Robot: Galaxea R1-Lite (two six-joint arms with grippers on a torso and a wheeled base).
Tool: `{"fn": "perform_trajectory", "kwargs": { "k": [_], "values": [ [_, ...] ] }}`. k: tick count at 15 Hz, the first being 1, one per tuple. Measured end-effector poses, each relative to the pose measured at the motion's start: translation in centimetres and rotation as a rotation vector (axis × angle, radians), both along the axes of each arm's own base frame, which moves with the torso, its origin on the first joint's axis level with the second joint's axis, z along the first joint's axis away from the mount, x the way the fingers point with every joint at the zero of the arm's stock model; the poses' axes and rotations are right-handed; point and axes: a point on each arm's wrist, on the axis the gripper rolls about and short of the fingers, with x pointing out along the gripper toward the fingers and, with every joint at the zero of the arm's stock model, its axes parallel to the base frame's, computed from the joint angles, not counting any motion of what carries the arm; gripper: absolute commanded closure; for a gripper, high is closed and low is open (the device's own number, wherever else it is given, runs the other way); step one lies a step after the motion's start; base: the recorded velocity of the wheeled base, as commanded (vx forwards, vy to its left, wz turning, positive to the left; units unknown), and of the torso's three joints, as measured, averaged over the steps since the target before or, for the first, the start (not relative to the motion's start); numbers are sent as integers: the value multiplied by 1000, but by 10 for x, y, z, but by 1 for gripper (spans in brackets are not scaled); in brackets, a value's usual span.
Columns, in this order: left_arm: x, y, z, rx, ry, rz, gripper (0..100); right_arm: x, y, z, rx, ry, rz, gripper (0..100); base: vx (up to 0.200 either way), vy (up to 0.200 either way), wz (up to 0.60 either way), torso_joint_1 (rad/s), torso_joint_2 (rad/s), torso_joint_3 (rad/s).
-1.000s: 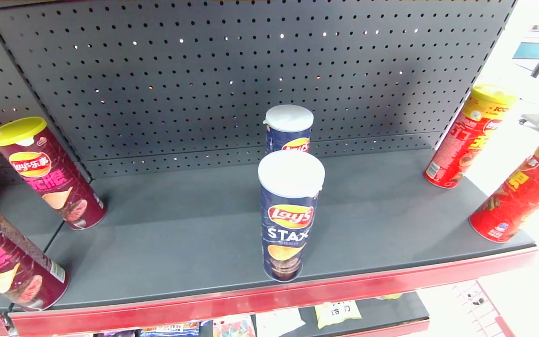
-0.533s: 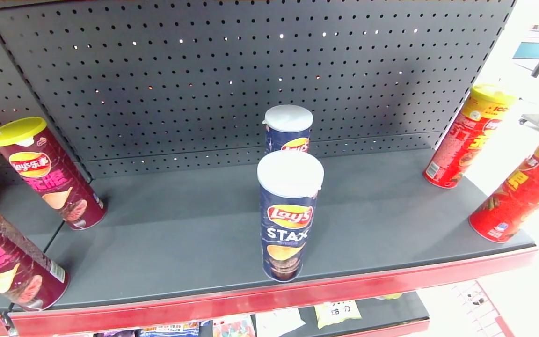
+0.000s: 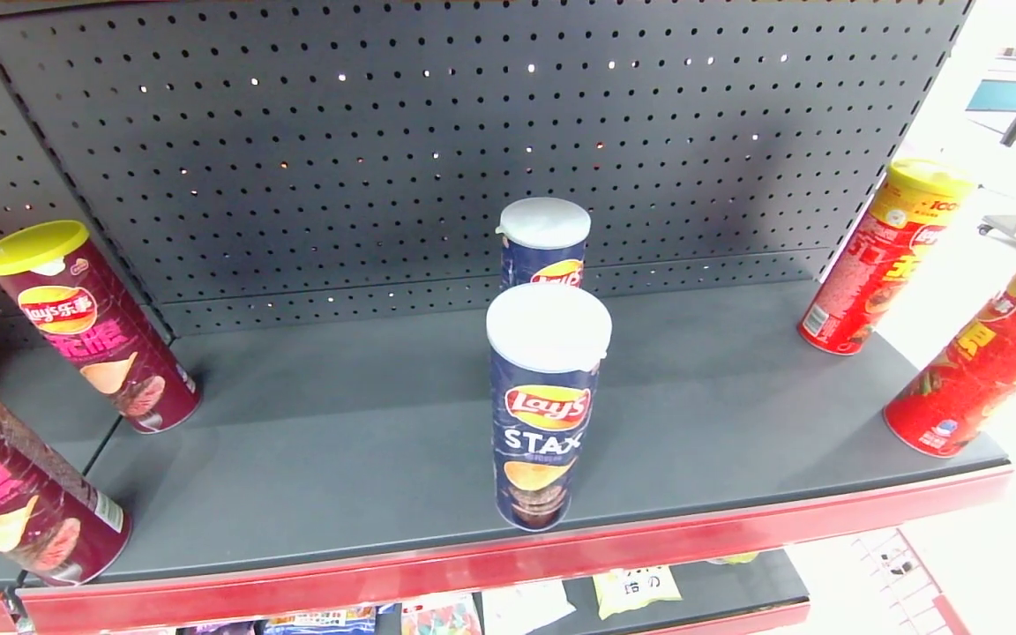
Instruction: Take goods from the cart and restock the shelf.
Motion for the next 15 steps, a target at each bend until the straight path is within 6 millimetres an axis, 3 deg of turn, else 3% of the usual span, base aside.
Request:
{"fn": "perform_trajectory", "kwargs": {
  "k": [2,5,6,11,15],
  "values": [
    [10,1,-12,-48,-72,22,0,9,-1,-15,-119,-88,9,0,0,0,0,0,0,0],
    [14,2,-25,-114,-34,92,0,12,-8,-34,-164,-28,-310,0,0,0,0,0,0,0],
    [14,2,-26,-118,-31,89,0,13,-9,-36,-144,-21,-326,0,0,0,0,0,0,0],
    [14,2,-27,-129,-26,62,0,14,-1,-39,-48,-30,6,0,0,0,0,0,0,0],
    [14,2,-27,-124,-27,76,0,13,-6,-40,20,-19,-199,0,0,0,0,0,0,0]
  ]
}}
